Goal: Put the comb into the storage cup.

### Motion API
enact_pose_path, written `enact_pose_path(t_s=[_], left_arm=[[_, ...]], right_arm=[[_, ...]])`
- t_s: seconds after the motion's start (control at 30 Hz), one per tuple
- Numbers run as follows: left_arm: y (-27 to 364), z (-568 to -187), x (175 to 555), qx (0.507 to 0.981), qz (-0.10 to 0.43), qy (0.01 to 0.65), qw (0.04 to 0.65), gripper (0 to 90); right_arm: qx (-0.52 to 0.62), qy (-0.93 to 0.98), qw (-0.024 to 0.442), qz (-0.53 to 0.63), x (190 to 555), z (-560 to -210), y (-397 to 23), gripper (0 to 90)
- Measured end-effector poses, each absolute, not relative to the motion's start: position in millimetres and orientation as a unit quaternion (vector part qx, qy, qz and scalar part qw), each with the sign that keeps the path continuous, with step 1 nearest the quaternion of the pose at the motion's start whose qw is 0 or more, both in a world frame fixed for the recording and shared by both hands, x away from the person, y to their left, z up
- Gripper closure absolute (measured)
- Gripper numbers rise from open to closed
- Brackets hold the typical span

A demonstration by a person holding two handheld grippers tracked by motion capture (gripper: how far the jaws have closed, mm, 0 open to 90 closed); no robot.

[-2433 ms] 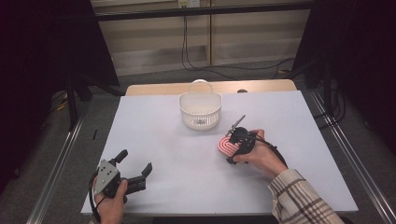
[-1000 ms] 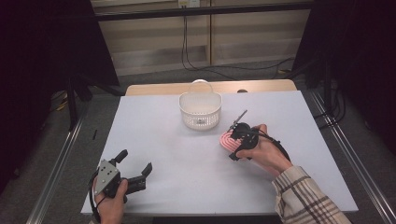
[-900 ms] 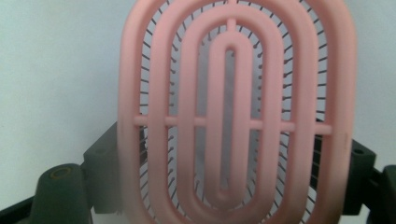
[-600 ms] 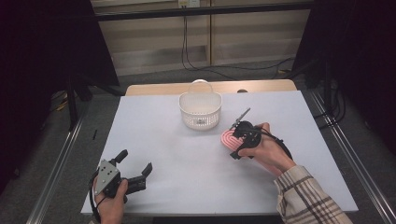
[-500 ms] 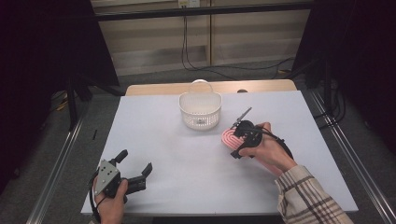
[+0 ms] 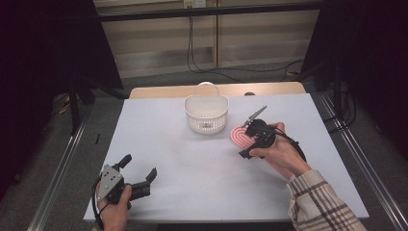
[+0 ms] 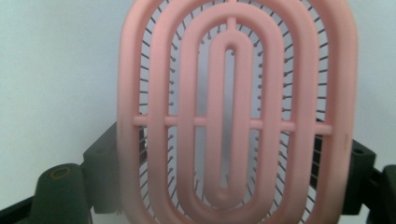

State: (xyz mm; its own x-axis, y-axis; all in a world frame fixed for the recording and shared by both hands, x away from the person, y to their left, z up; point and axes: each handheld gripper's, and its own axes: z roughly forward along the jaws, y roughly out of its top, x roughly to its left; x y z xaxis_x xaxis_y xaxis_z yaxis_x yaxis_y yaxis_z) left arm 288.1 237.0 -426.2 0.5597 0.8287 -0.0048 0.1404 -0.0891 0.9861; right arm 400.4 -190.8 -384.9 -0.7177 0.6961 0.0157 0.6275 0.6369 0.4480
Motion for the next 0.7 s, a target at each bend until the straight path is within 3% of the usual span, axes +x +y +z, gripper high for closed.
enact_pose_path(t_s=[0.7], left_arm=[[237,-426,288,0.673,0.301,0.361,0.571,1.8]], right_arm=[[0.360,0.872,0.125,0.307,394,-371,-195,19.5]])
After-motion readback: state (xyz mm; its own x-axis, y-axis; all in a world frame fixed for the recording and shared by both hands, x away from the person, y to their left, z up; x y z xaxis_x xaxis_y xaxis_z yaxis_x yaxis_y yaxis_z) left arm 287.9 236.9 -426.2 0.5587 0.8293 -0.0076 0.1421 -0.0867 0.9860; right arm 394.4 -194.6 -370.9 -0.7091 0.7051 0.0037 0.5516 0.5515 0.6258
